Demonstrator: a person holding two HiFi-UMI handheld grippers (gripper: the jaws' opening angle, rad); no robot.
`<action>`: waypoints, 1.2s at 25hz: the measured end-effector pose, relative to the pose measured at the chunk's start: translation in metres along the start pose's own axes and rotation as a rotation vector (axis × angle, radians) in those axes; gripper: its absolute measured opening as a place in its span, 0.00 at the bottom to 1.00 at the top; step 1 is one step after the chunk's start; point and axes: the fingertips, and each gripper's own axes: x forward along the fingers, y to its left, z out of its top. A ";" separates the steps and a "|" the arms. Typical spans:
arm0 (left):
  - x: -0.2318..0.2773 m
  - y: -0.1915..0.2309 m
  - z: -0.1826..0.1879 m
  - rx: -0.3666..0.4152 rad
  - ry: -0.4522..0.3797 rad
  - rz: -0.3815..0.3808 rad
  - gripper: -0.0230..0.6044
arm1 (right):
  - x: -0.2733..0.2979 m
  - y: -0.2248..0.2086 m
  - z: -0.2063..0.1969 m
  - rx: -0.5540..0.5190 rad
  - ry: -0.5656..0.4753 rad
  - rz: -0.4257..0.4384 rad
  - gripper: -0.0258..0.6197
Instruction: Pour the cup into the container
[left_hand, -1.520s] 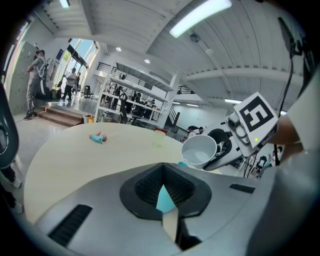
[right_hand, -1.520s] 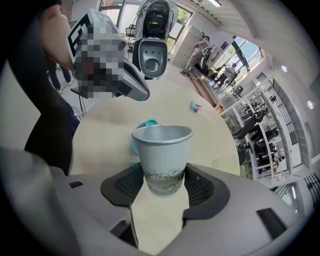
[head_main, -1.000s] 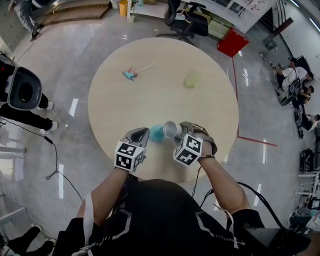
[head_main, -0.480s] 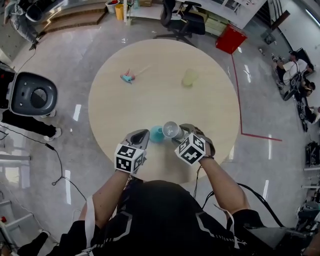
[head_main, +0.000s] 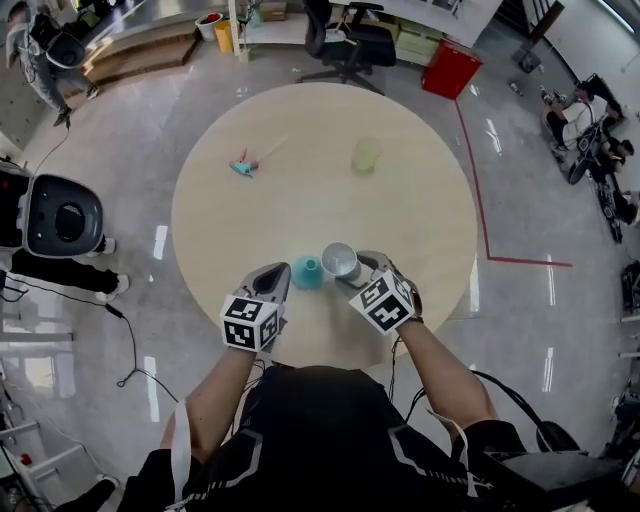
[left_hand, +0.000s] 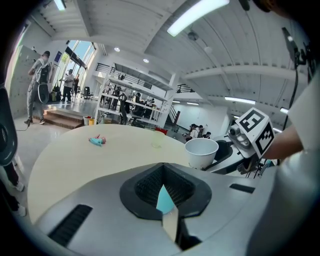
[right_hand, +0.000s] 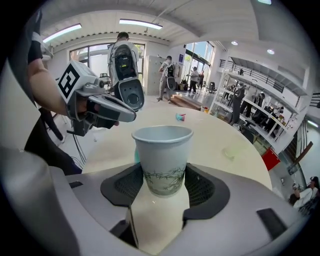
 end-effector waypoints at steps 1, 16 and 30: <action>0.000 -0.002 0.000 0.000 0.001 0.001 0.03 | -0.001 -0.001 -0.003 0.009 -0.008 -0.004 0.45; 0.005 -0.001 0.005 -0.030 0.006 0.022 0.03 | 0.005 -0.017 -0.042 0.201 -0.099 -0.055 0.45; 0.014 0.005 -0.022 -0.074 0.081 0.059 0.03 | 0.022 -0.019 -0.080 0.381 -0.169 -0.062 0.45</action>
